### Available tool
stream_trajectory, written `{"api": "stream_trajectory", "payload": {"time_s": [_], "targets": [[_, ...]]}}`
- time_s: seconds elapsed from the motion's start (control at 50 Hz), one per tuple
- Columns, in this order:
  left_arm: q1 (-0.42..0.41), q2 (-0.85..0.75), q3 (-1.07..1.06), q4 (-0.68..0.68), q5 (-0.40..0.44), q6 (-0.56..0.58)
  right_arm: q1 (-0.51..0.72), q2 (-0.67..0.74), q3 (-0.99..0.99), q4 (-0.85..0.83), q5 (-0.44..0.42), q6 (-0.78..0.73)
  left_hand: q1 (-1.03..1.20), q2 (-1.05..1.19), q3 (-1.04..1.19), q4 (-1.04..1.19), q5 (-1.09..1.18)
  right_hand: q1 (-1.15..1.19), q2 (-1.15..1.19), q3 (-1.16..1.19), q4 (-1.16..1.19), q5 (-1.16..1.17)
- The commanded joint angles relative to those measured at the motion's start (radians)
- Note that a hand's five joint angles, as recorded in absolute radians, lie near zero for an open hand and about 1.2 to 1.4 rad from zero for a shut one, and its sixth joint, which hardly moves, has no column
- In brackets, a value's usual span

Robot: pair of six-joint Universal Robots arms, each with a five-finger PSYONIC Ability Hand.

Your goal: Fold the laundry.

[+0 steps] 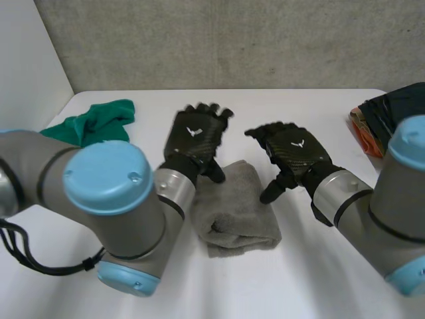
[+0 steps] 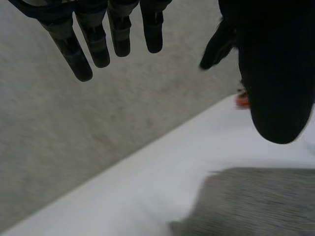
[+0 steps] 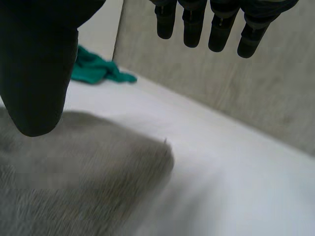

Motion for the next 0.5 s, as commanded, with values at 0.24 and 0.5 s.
{"api": "stream_trajectory", "payload": {"time_s": [0.24,0.5], "targets": [[-0.031,-0.199,0.056,-0.282,-0.116,0.033,-0.003,0.363,-0.269,0.237,-0.022,-0.215,0.031,0.039,0.037,0.030,0.049,-0.051,-0.039,-0.037,-0.038,-0.045],[-0.024,-0.110,0.058,-0.282,-0.100,0.120,0.002,0.249,-0.216,0.172,0.115,-0.344,-0.034,-0.026,-0.028,-0.034,-0.016,-0.051,-0.039,-0.037,-0.038,-0.045]]}}
